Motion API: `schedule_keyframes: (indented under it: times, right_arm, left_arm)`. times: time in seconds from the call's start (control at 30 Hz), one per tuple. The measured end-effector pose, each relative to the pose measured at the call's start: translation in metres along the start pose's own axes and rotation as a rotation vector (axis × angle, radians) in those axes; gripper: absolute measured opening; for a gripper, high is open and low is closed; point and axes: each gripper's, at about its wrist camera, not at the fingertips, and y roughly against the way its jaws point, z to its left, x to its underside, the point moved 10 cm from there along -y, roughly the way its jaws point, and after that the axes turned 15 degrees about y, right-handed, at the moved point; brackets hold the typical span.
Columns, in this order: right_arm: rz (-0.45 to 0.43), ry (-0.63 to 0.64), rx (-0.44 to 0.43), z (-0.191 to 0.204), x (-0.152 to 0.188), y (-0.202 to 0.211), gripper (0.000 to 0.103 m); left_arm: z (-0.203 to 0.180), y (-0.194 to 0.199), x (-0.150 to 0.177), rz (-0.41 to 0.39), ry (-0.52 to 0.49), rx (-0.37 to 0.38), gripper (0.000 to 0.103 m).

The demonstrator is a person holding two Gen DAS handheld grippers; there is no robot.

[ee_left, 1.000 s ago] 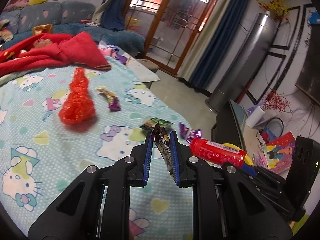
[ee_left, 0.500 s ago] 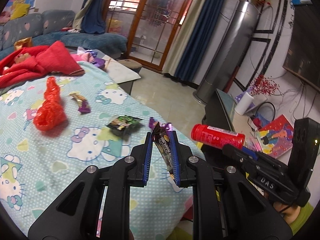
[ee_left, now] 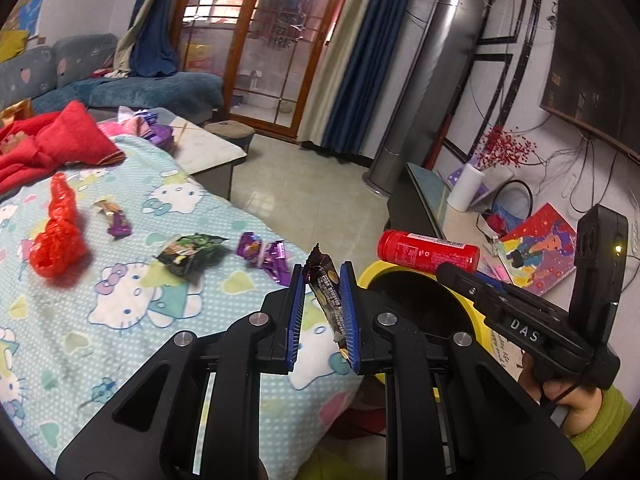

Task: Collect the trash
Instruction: 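Carry the candy bar in the left tool while the right tool carries the red tube over the bin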

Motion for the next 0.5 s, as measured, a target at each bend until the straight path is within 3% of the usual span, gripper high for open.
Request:
schedule_keyframes:
  times: [0.5]
  right_arm:
    - [0.014,-0.074,0.089,-0.05,0.02,0.008,0.027]
  left_arm:
    - [-0.044,-0.021,0.019,0.033,-0.09,0.047,0.013]
